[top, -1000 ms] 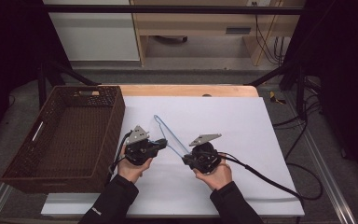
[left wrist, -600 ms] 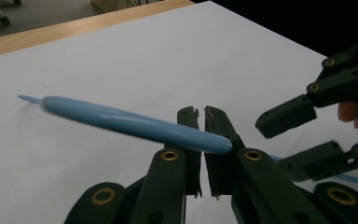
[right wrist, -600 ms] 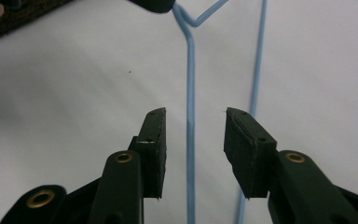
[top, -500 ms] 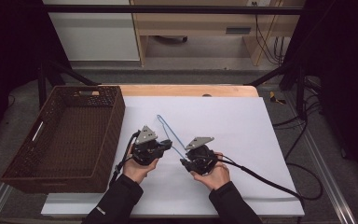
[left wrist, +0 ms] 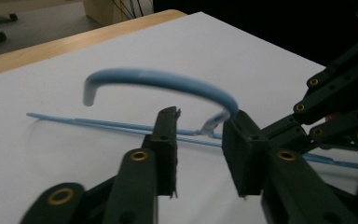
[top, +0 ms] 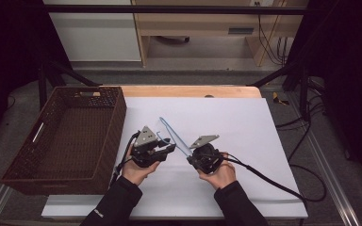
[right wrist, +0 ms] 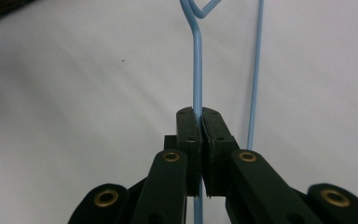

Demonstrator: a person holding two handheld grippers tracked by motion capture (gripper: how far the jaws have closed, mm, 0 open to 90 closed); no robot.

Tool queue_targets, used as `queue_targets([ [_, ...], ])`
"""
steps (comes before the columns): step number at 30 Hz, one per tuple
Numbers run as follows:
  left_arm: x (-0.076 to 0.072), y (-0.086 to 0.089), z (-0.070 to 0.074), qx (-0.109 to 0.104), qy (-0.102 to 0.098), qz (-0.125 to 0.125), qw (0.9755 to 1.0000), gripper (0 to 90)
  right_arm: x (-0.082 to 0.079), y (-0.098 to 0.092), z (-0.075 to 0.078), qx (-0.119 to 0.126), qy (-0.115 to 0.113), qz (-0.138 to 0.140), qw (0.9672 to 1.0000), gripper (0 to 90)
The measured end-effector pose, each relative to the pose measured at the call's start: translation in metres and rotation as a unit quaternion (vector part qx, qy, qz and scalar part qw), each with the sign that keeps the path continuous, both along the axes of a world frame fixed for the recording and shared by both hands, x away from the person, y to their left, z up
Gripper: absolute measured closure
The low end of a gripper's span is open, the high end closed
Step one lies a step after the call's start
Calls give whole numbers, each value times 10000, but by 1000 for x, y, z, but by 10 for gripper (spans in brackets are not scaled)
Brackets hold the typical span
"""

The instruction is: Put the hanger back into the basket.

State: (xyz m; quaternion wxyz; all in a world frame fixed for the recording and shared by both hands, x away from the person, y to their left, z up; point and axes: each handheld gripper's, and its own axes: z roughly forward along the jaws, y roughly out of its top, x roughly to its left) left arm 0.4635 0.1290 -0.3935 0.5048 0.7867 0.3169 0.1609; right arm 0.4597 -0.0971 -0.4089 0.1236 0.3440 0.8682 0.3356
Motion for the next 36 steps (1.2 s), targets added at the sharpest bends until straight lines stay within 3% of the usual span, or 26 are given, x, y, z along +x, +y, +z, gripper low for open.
queue_targets([
  [2,-3,5,5,52,-127,-18,9999,478,1,-4,4,43,-13,103,9999,881],
  [6,-10,16,14,354,-422,-86,9984,362,0,-13,15,47,24,291,9996,881],
  [9,-14,22,18,677,-542,-164,9961,285,-2,-21,24,139,101,477,9987,882],
  [13,-19,25,23,1139,-720,-272,9905,221,-6,-32,35,229,200,636,9975,881],
  [15,-20,25,24,1383,-766,-365,9867,193,-8,-36,39,289,258,715,9967,881],
  [17,-20,23,26,1682,-849,-422,9812,177,-9,-39,43,315,331,844,9954,881],
  [23,-22,11,22,2124,-1103,-680,9686,197,-14,-43,48,409,548,1046,9922,881],
  [26,-24,5,17,2352,-1281,-771,9604,239,-16,-45,50,533,655,1159,9897,881],
  [28,-25,1,14,2553,-1425,-823,9528,273,-17,-46,51,573,703,1219,9884,881],
  [30,-24,-3,12,2690,-1507,-832,9476,312,-18,-47,52,591,733,1243,9878,881],
  [32,-23,-6,10,2758,-1595,-859,9440,365,-19,-48,53,635,761,1252,9872,881],
  [33,-22,-7,9,2760,-1601,-875,9437,389,-19,-48,54,632,752,1260,9872,881],
  [36,-19,-11,5,2965,-1656,-924,9360,442,-20,-49,54,668,760,1276,9867,881],
])
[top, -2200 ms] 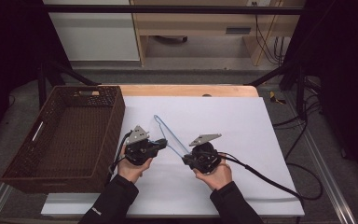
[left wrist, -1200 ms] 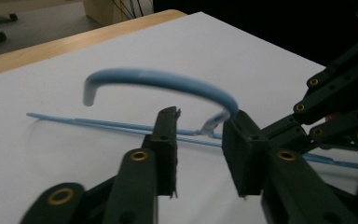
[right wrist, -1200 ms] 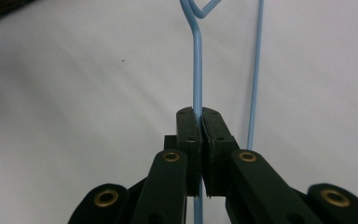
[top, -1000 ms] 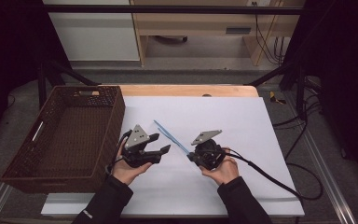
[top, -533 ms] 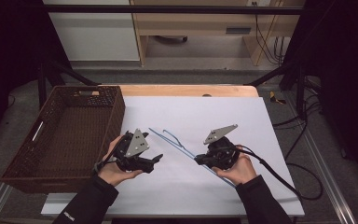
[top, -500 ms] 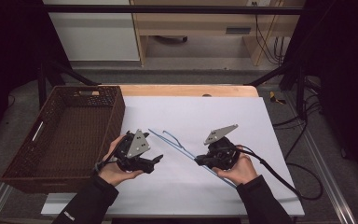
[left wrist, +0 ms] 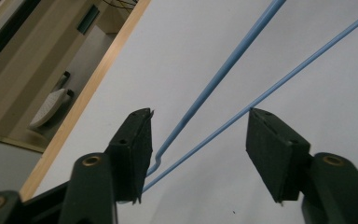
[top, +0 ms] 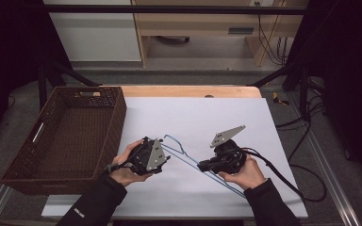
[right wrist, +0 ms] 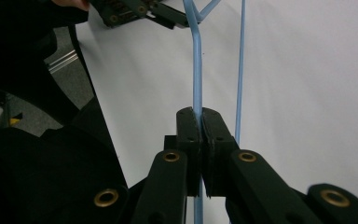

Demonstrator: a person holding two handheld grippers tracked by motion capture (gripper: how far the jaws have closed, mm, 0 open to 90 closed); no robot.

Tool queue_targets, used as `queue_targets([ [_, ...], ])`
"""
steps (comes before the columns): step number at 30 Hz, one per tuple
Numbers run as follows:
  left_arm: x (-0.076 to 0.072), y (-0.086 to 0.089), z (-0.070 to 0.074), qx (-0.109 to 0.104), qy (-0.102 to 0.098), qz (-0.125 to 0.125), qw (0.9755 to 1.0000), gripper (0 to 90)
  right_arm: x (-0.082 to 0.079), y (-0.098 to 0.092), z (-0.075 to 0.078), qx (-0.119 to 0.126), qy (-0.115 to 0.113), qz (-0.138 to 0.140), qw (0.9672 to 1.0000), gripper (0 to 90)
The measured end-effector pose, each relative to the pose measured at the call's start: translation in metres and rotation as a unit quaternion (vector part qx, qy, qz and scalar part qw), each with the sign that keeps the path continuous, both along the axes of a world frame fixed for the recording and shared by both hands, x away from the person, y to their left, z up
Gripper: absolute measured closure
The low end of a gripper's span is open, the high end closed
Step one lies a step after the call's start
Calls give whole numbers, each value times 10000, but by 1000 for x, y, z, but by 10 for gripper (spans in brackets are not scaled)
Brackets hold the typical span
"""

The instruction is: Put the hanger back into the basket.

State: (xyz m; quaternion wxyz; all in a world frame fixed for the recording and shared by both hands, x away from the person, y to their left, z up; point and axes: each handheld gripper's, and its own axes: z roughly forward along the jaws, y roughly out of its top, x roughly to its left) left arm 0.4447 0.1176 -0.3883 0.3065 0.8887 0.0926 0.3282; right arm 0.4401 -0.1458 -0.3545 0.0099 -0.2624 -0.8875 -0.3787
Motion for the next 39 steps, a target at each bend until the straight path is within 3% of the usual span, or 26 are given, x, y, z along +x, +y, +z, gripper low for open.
queue_targets([
  [1,1,-2,-3,-36,-14,1,10000,460,0,0,0,8,6,17,10000,881],
  [9,1,-14,-9,511,-312,-224,9980,678,-2,0,-1,40,78,139,9999,880],
  [13,0,-15,-8,570,-459,-233,9970,791,-2,-2,-2,68,140,151,9998,880],
  [20,-4,-15,-8,890,-558,-347,9939,827,-1,-4,-2,73,147,125,9998,878],
  [21,-4,-16,-9,845,-539,-358,9943,832,0,-4,-2,89,136,114,9998,877],
  [25,-7,-18,-9,1090,-564,-397,9916,855,1,-6,-1,11,88,59,9999,875],
  [31,-8,-21,-6,1164,-348,-386,9918,868,2,-8,1,23,-14,-22,10000,871],
  [34,-7,-23,-3,1186,-137,-314,9924,869,2,-9,2,-45,-106,-72,9999,855],
  [37,-4,-25,1,1207,171,-142,9924,869,1,-12,4,-68,-373,-232,9990,752],
  [39,-2,-26,5,1232,297,31,9919,870,1,-19,8,25,-735,-422,9964,682],
])
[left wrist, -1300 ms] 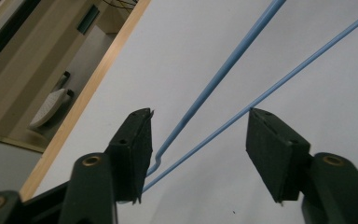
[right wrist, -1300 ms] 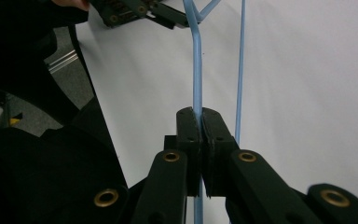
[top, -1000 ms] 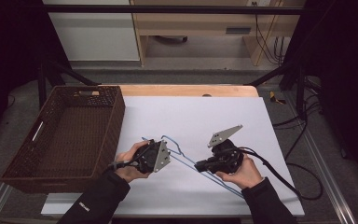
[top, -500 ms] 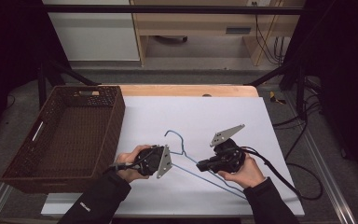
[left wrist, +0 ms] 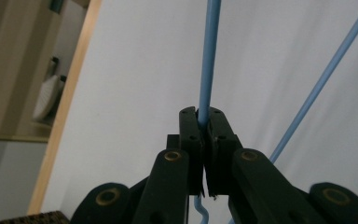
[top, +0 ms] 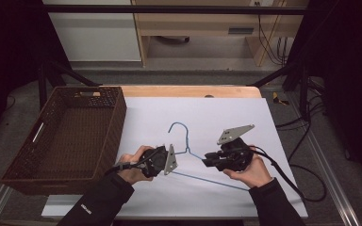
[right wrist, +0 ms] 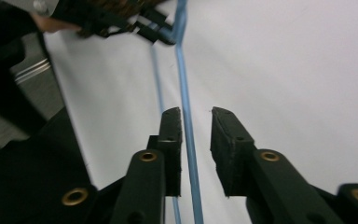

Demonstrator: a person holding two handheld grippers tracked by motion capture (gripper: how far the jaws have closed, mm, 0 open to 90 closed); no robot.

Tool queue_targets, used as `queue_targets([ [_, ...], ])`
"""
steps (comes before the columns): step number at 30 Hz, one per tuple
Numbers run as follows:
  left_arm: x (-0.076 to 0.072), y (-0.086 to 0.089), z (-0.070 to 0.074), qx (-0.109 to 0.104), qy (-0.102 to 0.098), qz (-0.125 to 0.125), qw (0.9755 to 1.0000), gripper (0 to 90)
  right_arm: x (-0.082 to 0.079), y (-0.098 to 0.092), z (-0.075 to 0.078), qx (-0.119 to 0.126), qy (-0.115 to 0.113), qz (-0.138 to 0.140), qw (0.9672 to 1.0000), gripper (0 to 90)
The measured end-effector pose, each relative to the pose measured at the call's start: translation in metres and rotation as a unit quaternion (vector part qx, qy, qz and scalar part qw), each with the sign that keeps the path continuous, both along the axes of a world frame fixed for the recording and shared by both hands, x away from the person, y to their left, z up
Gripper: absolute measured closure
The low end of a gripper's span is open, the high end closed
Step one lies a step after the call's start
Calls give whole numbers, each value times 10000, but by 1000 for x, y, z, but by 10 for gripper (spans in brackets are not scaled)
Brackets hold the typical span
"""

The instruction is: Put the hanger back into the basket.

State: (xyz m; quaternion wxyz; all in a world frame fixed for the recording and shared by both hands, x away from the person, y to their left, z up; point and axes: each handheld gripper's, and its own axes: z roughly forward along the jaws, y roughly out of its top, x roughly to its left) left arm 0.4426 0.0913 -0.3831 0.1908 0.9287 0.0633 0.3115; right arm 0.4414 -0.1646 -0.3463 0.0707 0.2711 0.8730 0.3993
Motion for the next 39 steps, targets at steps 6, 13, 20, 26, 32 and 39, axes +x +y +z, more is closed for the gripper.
queue_targets([
  [6,7,0,17,-15,54,703,9975,870,-1,-25,8,283,-1078,-754,9909,378],
  [13,18,-3,42,88,-40,1393,9902,870,-3,-52,7,624,-1481,-1458,9762,160],
  [20,29,3,72,-145,63,1710,9851,870,-8,-67,-1,668,-1481,-1797,9702,79],
  [26,35,26,96,-378,176,2101,9768,870,-12,-77,-12,768,-1348,-1859,9702,64],
  [32,37,59,116,-584,95,2664,9621,869,-15,-85,-27,824,-1152,-1891,9717,60],
  [39,33,98,134,-728,-89,3200,9446,869,-16,-88,-41,836,-1083,-1943,9714,56],
])
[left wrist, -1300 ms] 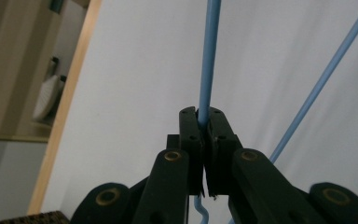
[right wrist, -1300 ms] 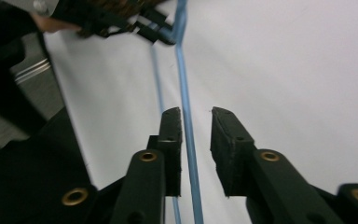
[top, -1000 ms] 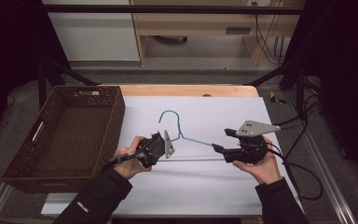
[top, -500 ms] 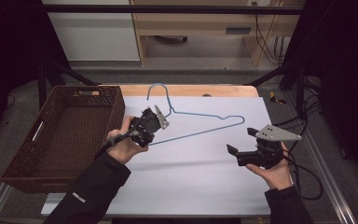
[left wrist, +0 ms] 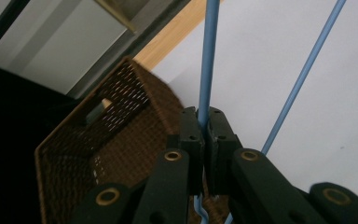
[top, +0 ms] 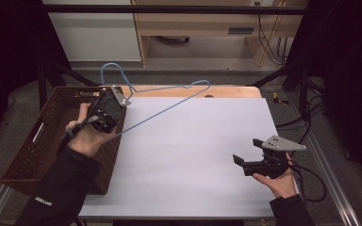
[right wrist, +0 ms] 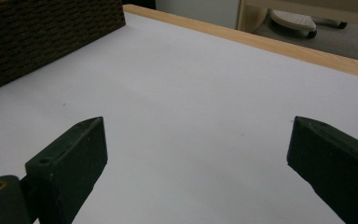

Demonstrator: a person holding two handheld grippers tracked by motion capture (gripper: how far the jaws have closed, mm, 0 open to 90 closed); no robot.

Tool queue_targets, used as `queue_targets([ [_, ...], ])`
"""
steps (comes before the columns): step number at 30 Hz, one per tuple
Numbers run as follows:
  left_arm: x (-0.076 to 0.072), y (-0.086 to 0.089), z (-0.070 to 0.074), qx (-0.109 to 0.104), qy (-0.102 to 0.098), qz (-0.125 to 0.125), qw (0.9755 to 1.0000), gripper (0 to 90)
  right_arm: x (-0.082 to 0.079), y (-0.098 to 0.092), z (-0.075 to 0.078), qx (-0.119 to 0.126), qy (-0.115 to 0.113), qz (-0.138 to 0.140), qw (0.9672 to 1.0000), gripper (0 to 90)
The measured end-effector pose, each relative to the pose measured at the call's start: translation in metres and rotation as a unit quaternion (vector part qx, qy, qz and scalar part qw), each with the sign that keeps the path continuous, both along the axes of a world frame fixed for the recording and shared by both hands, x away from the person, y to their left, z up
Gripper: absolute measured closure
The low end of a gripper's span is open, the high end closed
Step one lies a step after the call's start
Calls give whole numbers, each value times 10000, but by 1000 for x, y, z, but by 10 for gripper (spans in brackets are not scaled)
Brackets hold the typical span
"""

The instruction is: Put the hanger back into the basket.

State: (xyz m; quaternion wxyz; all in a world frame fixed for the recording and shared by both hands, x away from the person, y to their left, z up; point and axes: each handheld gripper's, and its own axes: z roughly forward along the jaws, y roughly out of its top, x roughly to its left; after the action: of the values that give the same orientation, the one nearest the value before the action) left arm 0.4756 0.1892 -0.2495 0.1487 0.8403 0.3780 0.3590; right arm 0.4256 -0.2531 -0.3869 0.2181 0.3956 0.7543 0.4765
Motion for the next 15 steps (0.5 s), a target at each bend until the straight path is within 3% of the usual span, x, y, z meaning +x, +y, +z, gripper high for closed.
queue_targets([
  [8,-2,41,12,-66,-39,437,9990,869,1,-2,-13,-4,145,-14,9999,55],
  [15,3,77,9,-25,-57,890,9960,869,1,-1,-15,-24,150,-18,9999,52],
])
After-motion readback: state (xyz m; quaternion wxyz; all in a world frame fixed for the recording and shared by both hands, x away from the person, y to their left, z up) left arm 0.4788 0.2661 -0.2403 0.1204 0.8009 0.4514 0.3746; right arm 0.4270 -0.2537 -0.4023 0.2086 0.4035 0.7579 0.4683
